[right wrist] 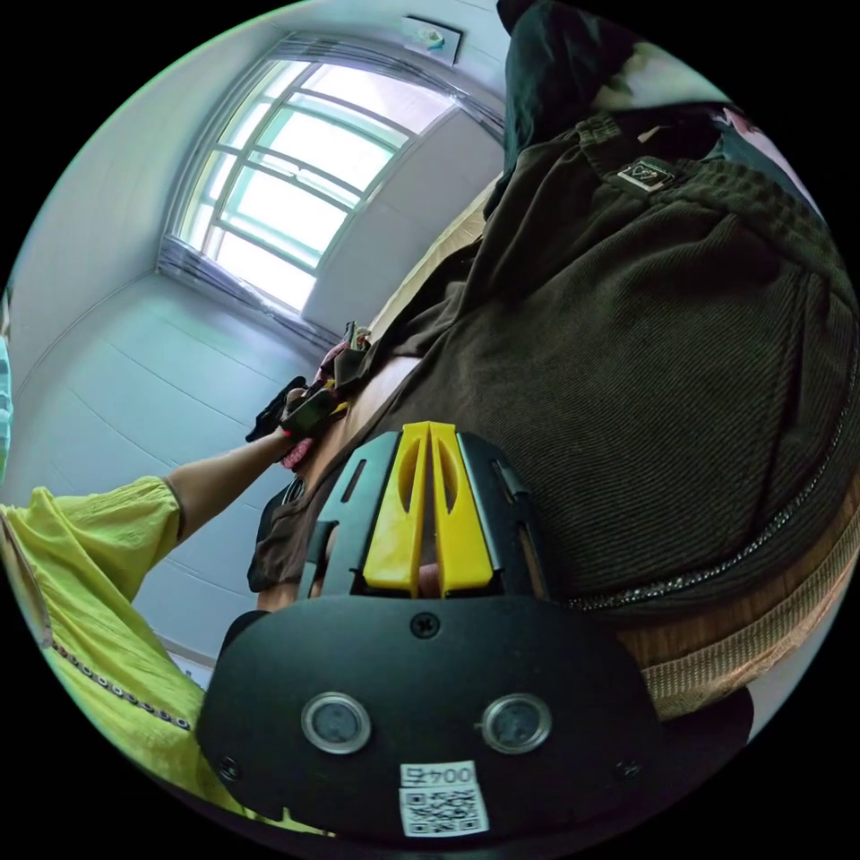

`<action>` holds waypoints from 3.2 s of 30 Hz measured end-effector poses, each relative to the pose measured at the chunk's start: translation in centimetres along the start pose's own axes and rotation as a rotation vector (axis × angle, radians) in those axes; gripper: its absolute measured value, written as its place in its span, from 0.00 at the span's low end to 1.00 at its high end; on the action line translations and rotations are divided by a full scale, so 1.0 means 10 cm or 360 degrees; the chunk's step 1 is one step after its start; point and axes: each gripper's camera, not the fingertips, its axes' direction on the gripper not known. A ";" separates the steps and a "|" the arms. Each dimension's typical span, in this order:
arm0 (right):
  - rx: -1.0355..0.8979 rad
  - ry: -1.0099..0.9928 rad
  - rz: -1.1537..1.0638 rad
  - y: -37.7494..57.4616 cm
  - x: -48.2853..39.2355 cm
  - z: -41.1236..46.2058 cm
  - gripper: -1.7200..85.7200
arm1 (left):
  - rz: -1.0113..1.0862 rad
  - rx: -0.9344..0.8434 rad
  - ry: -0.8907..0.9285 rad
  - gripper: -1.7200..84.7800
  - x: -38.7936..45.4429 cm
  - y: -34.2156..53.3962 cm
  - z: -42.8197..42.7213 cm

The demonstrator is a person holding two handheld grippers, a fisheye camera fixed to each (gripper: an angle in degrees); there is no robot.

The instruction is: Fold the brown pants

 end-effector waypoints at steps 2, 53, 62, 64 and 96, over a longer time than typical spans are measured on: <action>-0.0010 -0.0001 0.0008 0.00 0.03 0.01 0.01 | 0.0059 -0.0068 -0.0069 0.17 0.04 -0.17 0.11; -0.0154 0.0150 0.0555 -3.16 0.47 0.47 0.16 | -0.1673 0.0387 0.0463 0.03 1.35 4.05 -2.02; -0.0382 0.0841 0.0522 -3.79 0.52 1.19 0.08 | -0.1706 0.0409 0.0490 0.03 1.45 4.22 -1.91; -0.0451 0.0915 0.0469 -3.84 0.47 1.23 0.07 | -0.1717 0.0411 0.0512 0.03 1.44 4.24 -1.87; -0.0107 -0.0085 0.0511 -0.40 1.06 -1.82 0.13 | -0.1345 0.0024 0.0466 0.03 1.36 4.68 -1.24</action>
